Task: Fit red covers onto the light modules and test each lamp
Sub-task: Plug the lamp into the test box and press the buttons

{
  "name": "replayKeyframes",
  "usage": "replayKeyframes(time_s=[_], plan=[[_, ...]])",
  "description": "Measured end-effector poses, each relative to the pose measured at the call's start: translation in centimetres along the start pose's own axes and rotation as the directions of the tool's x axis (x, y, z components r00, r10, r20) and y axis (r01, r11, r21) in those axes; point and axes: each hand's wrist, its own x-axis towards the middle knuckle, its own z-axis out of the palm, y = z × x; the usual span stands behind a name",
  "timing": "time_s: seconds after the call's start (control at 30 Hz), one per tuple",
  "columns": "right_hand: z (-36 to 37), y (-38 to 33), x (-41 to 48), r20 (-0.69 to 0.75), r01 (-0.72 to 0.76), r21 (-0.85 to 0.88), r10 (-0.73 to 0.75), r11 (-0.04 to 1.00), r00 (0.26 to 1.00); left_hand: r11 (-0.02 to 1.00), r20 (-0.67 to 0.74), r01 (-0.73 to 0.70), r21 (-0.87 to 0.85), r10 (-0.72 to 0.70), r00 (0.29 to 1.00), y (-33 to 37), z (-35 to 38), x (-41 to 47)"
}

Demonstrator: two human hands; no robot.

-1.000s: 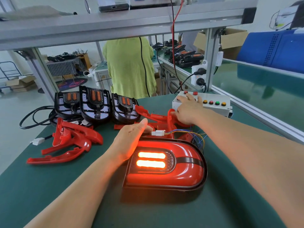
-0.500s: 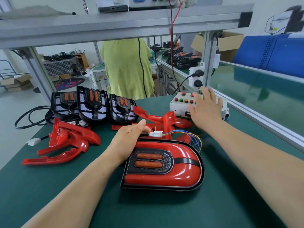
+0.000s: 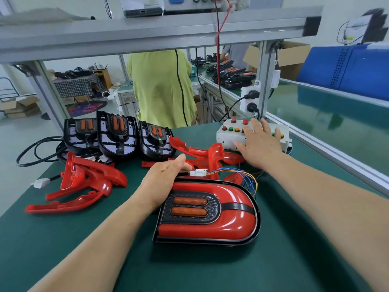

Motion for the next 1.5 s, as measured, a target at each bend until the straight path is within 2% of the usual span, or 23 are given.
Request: replayKeyframes(time_s=[0.27, 0.73, 0.97, 1.5], plan=[[0.4, -0.3, 0.2, -0.018, -0.008, -0.016, 0.007, 1.000, 1.000, 1.000, 0.006, 0.009, -0.007, -0.009, 1.000, -0.1, 0.0, 0.0], [-0.1, -1.0, 0.4, 0.058, 0.008, -0.074, -0.004, 0.997, 0.998, 1.000, -0.003, -0.002, 0.005, 0.002, 1.000, 0.0, 0.1, -0.1], [0.2, -0.9, 0.5, 0.045, 0.009, -0.064, -0.006, 0.998, 0.999, 0.995, 0.002, -0.008, 0.096, 0.008, 1.000, 0.3, -0.1, 0.1], [0.0, -0.6, 1.0, 0.107, 0.019, -0.051, -0.013, 0.999, 0.994, 0.996, 0.009, -0.044, 0.078, 0.044, 0.999, 0.1, -0.2, 0.2]])
